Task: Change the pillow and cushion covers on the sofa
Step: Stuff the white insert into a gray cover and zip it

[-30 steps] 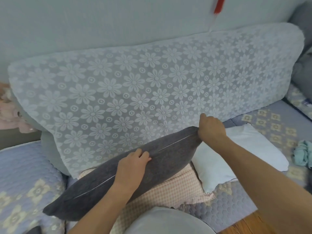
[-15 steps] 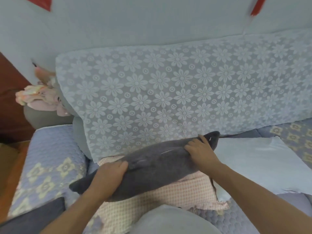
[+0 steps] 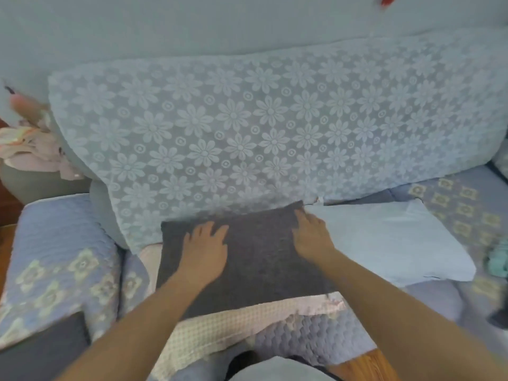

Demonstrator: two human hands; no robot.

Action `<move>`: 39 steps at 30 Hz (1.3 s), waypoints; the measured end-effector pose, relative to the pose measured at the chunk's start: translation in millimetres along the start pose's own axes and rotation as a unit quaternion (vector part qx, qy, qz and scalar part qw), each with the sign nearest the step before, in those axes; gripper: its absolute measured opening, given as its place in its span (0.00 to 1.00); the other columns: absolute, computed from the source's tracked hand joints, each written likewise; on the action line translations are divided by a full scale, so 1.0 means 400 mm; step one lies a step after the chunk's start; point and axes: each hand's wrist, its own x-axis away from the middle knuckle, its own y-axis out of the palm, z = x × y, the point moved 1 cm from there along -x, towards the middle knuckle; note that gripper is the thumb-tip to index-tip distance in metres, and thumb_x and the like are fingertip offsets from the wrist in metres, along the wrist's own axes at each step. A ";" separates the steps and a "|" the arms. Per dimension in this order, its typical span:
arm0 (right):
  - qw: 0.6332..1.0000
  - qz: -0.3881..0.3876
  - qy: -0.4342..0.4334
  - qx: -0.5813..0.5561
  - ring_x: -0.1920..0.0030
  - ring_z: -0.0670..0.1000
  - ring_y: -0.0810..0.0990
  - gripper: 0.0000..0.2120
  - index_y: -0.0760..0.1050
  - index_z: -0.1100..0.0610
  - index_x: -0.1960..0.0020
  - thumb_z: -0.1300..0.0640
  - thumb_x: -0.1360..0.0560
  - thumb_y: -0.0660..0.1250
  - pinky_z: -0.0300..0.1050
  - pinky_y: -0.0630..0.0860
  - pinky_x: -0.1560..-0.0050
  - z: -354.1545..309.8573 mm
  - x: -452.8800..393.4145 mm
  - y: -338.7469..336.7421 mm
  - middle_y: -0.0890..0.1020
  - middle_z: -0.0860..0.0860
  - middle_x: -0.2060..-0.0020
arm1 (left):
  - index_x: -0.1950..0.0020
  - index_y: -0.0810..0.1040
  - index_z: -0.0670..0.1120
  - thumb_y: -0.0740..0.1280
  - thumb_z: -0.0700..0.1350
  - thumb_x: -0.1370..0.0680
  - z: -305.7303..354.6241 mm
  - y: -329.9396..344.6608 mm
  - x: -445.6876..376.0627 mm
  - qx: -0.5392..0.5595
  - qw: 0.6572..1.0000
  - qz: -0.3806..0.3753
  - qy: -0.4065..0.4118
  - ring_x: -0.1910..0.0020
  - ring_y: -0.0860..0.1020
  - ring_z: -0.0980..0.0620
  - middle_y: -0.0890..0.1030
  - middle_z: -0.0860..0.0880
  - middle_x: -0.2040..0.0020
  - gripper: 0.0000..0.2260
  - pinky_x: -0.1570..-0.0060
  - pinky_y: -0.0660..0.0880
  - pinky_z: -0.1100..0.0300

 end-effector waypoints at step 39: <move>0.509 0.139 0.318 -0.787 0.48 0.53 0.83 0.16 0.74 0.57 0.33 0.62 0.20 0.66 0.52 0.80 0.48 0.968 -0.035 -0.195 0.83 0.51 0.44 | 0.35 0.76 0.52 0.72 0.68 0.28 1.035 0.085 -0.152 0.705 0.571 -0.267 -0.325 0.37 0.80 0.44 0.82 0.50 0.37 0.29 0.38 0.77 0.41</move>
